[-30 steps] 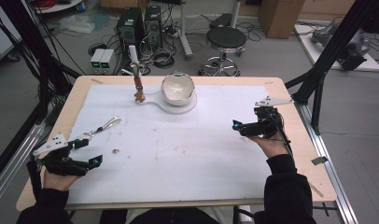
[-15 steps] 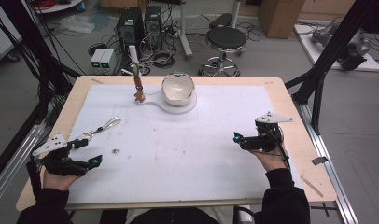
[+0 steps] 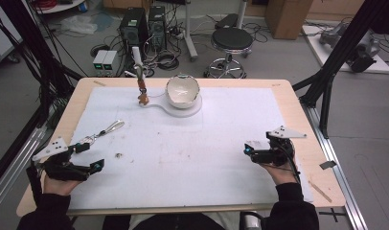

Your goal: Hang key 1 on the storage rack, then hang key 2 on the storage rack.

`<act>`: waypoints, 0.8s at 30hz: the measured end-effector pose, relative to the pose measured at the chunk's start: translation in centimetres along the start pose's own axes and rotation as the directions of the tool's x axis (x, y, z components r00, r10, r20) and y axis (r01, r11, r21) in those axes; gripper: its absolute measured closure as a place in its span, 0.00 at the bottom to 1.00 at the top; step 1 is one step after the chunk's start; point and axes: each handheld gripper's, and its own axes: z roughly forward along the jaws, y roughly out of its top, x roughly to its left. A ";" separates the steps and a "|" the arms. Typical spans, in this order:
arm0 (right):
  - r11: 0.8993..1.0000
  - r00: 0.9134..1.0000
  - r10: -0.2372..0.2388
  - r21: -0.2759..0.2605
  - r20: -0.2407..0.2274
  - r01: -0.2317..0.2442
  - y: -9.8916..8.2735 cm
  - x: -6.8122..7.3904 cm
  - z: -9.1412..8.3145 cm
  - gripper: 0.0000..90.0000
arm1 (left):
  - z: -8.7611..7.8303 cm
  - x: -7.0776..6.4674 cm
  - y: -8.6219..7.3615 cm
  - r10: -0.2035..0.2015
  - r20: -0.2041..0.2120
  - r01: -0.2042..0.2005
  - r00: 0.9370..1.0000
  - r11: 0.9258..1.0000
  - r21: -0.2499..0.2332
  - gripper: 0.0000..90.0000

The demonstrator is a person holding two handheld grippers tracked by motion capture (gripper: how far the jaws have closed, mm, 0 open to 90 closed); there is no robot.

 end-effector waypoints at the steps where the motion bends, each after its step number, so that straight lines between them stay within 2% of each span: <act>1: 1.000 1.000 0.004 0.000 0.000 -0.004 -0.2 0.1 0.0 0.01 | 0.0 0.0 0.0 0.002 0.001 -0.002 1.000 1.000 -0.001 0.03; 7: 1.000 1.000 0.006 0.009 0.006 -0.006 -1.3 0.2 0.2 0.01 | 0.0 -0.1 -0.1 0.007 0.002 -0.007 1.000 1.000 -0.001 0.03; 12: 1.000 1.000 -0.010 0.003 0.013 0.010 -1.5 0.3 0.0 0.01 | 0.1 0.0 -0.1 0.009 -0.002 -0.009 1.000 1.000 0.000 0.03; 21: 1.000 0.999 -0.030 -0.001 0.028 0.030 -2.2 0.6 -0.5 0.01 | 0.3 1.2 0.6 0.001 -0.029 -0.001 1.000 1.000 -0.016 0.03; 24: 0.999 0.999 -0.032 -0.004 0.029 0.033 -2.3 0.6 -0.5 0.01 | 0.5 1.8 0.9 0.001 -0.042 -0.002 0.999 1.000 -0.003 0.03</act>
